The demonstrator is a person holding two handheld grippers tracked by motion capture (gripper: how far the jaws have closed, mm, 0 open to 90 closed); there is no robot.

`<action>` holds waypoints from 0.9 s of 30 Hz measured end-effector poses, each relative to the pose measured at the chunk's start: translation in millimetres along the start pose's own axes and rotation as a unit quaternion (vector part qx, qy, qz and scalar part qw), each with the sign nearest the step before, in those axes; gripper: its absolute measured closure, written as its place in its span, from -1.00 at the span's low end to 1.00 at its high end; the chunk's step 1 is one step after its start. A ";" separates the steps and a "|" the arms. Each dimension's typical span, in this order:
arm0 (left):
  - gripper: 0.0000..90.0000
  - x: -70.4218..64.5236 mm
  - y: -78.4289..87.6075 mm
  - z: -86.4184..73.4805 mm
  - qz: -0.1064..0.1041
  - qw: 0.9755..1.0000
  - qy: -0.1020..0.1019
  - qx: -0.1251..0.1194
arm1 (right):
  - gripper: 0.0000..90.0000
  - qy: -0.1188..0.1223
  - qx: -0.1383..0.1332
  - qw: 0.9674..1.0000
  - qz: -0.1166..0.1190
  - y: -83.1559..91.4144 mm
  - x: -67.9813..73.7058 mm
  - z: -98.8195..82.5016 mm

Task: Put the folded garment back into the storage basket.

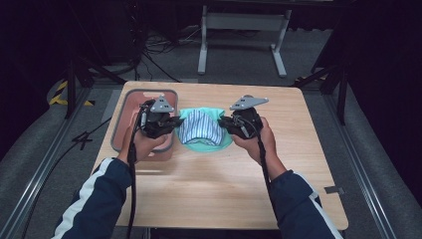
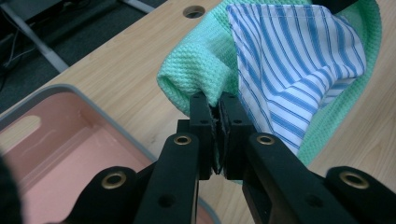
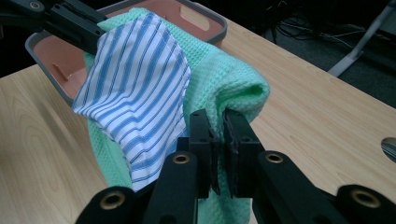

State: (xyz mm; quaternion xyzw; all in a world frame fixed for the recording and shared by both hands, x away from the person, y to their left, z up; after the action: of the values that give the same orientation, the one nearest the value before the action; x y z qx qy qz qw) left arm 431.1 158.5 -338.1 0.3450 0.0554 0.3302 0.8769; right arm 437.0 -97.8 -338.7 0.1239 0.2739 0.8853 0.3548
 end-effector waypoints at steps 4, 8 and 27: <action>0.90 5.9 7.7 -3.3 0.008 1.000 0.005 -0.003 | 0.84 0.005 0.000 1.000 0.006 -7.1 6.0 8.1; 0.90 11.9 14.3 -7.1 0.019 1.000 0.010 0.000 | 0.84 0.007 -0.001 1.000 0.012 -13.9 11.3 14.3; 0.90 41.0 53.5 -25.5 0.060 0.998 0.035 -0.002 | 0.84 0.009 -0.009 0.999 0.050 -49.3 35.3 49.1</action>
State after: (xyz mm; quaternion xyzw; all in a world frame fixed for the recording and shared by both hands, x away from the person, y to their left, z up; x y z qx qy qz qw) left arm 425.7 227.3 -317.7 0.3344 0.0650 0.3940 0.8536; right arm 459.6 -24.2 -325.8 0.1260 0.2626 0.9057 0.3081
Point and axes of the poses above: each handheld gripper's, and its own axes: y roughly backward along the jaws, z roughly out of its top, x roughly to its left, the point moved 2 cm from there along -y, roughly forward along the jaws, and after that the axes turned 3 degrees about -y, right-handed, at the moved point
